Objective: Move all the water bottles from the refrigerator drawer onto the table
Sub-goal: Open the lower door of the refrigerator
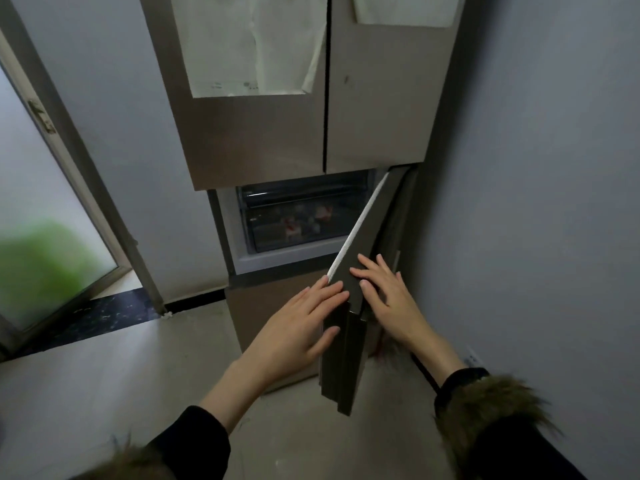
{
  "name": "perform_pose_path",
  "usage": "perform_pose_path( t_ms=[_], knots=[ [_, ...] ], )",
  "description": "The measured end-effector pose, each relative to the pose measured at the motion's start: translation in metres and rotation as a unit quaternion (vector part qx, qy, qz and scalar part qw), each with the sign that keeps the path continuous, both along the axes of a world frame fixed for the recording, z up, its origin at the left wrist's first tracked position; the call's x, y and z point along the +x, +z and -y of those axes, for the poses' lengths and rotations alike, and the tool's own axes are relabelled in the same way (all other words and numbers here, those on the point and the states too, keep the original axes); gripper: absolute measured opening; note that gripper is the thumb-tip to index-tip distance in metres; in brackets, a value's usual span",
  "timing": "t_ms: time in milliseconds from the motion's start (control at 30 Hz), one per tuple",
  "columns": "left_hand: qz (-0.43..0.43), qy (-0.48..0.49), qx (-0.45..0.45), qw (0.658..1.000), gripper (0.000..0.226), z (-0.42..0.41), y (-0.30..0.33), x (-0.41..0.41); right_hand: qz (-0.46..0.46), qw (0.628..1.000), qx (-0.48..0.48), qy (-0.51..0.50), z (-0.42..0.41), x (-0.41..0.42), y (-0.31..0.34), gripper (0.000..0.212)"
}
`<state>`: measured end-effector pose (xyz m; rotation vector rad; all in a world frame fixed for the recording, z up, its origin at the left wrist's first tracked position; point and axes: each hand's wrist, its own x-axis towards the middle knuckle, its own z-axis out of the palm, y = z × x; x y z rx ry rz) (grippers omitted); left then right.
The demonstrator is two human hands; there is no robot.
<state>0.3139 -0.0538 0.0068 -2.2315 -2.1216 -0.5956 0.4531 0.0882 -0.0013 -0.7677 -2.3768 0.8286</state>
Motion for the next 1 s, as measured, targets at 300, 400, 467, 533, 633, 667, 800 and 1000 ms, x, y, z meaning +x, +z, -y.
perform_pose_path(
  t_ms=[300, 400, 467, 533, 633, 667, 800, 1000],
  knots=[
    [-0.019, -0.112, -0.010, 0.993, 0.061, -0.036, -0.007, 0.112, -0.067, 0.995, -0.065, -0.043, -0.034, 0.124, 0.012, 0.026],
    [-0.038, -0.136, -0.022, 0.990, 0.063, -0.056, -0.011, 0.141, -0.019, 0.996, -0.037, -0.073, -0.045, 0.160, 0.019, 0.028],
    [-0.053, -0.142, -0.022, 0.988, 0.065, -0.067, -0.014, 0.156, 0.019, 0.995, -0.010, -0.096, -0.055, 0.180, 0.024, 0.029],
    [-0.055, -0.133, -0.045, 0.989, 0.066, -0.077, -0.019, 0.169, 0.056, 0.989, 0.039, -0.129, -0.063, 0.196, 0.028, 0.029],
    [-0.065, -0.121, -0.114, 0.984, 0.066, -0.096, -0.025, 0.183, 0.096, 0.975, 0.113, -0.168, -0.070, 0.215, 0.033, 0.025],
    [-0.071, -0.125, -0.135, 0.980, 0.066, -0.102, -0.026, 0.187, 0.111, 0.970, 0.125, -0.178, -0.069, 0.221, 0.035, 0.024],
    [-0.072, -0.133, -0.145, 0.978, 0.066, -0.124, -0.021, 0.203, 0.220, 0.931, 0.176, -0.234, -0.070, 0.240, 0.038, 0.039],
    [-0.046, -0.097, -0.117, 0.987, 0.068, -0.138, -0.011, 0.186, 0.342, 0.897, 0.135, -0.247, -0.075, 0.251, 0.041, 0.062]
  ],
)
